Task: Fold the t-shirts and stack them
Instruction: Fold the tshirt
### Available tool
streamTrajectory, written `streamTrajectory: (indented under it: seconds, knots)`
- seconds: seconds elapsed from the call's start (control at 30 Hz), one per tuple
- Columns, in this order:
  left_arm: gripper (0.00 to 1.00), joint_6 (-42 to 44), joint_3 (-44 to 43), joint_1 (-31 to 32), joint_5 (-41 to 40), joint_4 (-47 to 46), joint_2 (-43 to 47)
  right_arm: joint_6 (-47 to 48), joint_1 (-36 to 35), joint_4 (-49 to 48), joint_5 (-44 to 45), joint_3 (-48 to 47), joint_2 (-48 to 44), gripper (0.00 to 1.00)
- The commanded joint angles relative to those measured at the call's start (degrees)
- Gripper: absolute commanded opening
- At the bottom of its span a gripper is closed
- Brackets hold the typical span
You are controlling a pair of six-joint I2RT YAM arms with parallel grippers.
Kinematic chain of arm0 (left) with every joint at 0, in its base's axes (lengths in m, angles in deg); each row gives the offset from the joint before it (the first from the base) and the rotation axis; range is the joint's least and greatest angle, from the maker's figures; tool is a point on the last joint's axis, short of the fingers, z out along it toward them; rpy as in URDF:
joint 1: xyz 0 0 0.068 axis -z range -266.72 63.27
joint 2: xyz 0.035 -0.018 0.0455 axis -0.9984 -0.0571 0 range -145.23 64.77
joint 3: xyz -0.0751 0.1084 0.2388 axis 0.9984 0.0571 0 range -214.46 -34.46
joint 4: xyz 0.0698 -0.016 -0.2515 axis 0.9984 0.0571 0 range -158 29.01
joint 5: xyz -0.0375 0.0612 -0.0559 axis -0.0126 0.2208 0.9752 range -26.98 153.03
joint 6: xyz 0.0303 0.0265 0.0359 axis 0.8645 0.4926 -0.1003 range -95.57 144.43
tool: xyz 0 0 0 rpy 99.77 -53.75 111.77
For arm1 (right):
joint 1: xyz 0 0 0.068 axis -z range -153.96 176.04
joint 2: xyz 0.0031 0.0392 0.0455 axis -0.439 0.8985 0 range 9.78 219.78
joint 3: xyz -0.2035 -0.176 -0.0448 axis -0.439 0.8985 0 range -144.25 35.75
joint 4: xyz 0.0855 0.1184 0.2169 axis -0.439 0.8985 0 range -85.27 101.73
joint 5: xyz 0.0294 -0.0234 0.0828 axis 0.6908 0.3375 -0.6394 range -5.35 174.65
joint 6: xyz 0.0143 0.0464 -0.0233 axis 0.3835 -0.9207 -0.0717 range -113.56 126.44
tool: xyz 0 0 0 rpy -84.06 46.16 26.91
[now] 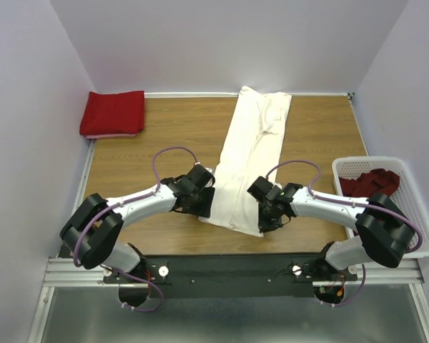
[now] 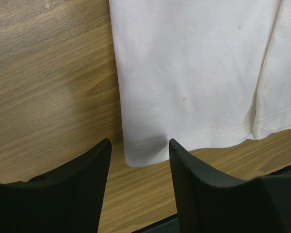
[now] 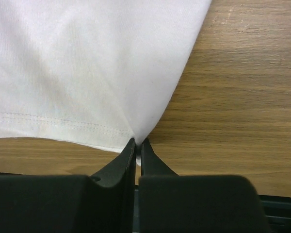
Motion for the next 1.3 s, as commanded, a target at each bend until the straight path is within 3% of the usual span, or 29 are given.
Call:
streamTrajectory:
  seconds: [0.0, 0.13, 0.23, 0.43, 0.53, 0.63, 0.77, 0.93, 1.1, 1.27]
  knots:
    - [0.57, 0.06, -1.80, 0.60, -1.51, 0.85, -1.50, 0.93, -0.27, 1.60, 2.58, 1.06, 1.32, 0.10]
    - [0.51, 0.15, -2.33, 0.60, -1.69, 1.38, -3.17, 1.19, -0.27, 1.51, 2.58, 1.15, 1.15, 0.10]
    - [0.41, 0.24, -3.03, 0.86, -1.60, 2.08, -5.10, 1.19, -0.27, 1.42, 2.67, 1.15, 0.97, 0.10]
    - [0.36, -0.72, -2.60, 2.44, -3.52, 4.54, -7.30, 1.19, -0.27, 1.42, 2.75, 1.15, 0.18, 0.08]
    - [0.23, -1.60, -1.81, 2.97, -3.45, 5.24, -6.69, 1.89, -0.27, 1.51, 2.58, 0.98, -0.26, 0.02]
    - [0.00, -2.92, -1.37, 3.84, -2.40, 6.56, -5.55, 3.29, -0.27, 2.03, 0.91, 0.63, -1.14, 0.01]
    - [0.00, -8.27, -1.45, 11.57, 3.49, 10.15, -0.37, 5.58, -0.27, 5.19, -7.17, 0.18, -5.35, 0.01]
    - [0.00, -18.28, 1.35, 19.05, 6.30, 12.89, 7.89, 6.73, -0.35, 14.40, -8.94, 1.24, -11.76, 0.01]
    - [0.00, -18.40, 0.23, 19.32, 4.82, 11.67, 12.65, 6.29, -0.35, 18.29, -5.96, 0.54, -14.76, 0.01]
    - [0.00, -11.90, -3.82, 11.25, 3.67, 4.29, 9.58, 5.58, 1.30, 19.79, 9.13, -7.52, -11.79, 0.01]
